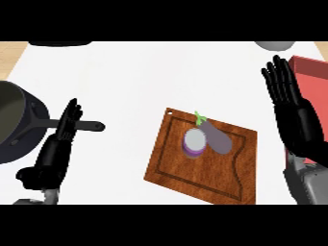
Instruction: Pick the can from the cutting board and place it in the cardboard box
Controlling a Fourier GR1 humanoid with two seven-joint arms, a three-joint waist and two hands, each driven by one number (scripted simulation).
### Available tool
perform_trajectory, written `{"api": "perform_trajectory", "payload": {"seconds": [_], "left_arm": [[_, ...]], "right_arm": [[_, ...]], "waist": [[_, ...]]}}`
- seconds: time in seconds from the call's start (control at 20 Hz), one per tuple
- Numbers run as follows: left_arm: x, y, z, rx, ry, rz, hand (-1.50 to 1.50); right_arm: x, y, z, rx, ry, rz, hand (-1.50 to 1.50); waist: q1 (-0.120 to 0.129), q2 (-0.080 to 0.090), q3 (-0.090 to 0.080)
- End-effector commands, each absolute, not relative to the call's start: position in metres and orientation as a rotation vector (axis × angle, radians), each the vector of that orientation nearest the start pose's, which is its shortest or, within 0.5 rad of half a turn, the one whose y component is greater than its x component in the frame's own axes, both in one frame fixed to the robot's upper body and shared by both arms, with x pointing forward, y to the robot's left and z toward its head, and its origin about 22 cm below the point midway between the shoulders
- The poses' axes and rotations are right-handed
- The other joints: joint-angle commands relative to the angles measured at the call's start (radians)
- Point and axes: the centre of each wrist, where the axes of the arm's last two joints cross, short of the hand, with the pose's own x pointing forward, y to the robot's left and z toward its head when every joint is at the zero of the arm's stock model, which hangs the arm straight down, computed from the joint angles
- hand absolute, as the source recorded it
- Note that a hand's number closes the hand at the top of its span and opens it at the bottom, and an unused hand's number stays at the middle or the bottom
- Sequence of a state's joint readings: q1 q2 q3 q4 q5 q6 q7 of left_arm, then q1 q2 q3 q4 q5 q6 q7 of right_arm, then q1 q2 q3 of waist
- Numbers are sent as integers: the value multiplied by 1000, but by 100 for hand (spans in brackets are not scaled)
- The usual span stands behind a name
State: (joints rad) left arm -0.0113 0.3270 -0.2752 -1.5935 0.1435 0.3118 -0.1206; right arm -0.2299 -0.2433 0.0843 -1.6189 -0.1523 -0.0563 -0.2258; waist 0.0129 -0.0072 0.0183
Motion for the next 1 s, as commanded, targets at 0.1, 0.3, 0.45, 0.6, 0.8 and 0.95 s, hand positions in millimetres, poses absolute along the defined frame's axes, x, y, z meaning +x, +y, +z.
{"api": "perform_trajectory", "payload": {"seconds": [0.1,0.3,0.45,0.6,0.8,0.95], "left_arm": [[253,275,11,300,-1606,-249,0],[237,275,-1,314,-1544,-256,0],[249,293,7,346,-1501,-393,0],[252,289,1,332,-1483,-400,0],[268,281,10,348,-1479,-401,0],[262,294,4,332,-1470,-408,0]], "right_arm": [[268,-301,37,62,-2212,128,-150],[269,-268,35,180,-2408,-504,-150],[225,-348,-49,-374,-2241,-212,-150],[213,-344,-65,-261,-2494,-14,-150],[191,-361,-68,-402,-2432,431,-150],[176,-365,-58,-520,-2336,580,-150]], "waist": [[-30,14,-15],[-101,-23,69],[-28,32,-9],[-22,19,-12],[-29,14,-16],[-27,7,-19]]}}
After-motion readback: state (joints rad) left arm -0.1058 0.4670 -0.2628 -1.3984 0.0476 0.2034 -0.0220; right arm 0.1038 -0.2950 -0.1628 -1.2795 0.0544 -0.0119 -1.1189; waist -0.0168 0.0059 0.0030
